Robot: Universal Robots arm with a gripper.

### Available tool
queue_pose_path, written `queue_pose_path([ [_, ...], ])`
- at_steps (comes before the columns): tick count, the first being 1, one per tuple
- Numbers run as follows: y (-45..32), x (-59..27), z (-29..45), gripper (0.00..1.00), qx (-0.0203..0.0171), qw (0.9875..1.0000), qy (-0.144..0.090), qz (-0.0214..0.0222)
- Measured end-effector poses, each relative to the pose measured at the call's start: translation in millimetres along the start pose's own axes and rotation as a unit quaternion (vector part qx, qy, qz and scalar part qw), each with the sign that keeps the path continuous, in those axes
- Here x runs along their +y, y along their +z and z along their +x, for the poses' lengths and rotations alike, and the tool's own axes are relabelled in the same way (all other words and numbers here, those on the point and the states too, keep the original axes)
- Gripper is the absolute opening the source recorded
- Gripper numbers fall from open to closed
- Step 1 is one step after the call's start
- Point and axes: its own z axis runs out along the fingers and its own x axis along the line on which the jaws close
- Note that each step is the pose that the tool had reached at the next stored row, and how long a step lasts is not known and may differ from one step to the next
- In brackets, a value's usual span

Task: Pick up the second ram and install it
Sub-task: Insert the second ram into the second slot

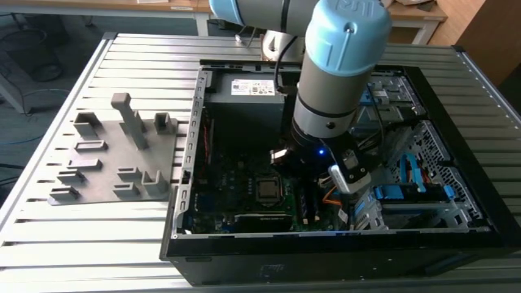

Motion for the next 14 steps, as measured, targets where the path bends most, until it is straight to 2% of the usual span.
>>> queue_pose_path([
  [9,-40.7,2.8,-0.9,0.2,0.0,1.0,0.0,0.0006],
  [11,-48.1,4.1,-1.1,0.1,0.0,1.0,0.0,0.0009],
  [12,-50.8,4.5,-1.2,0.1,0.0,1.0,0.0,0.0008],
  [14,-51.5,4.6,-1.2,0.1,-0.0001,1.0,0.0,0.0008],
])
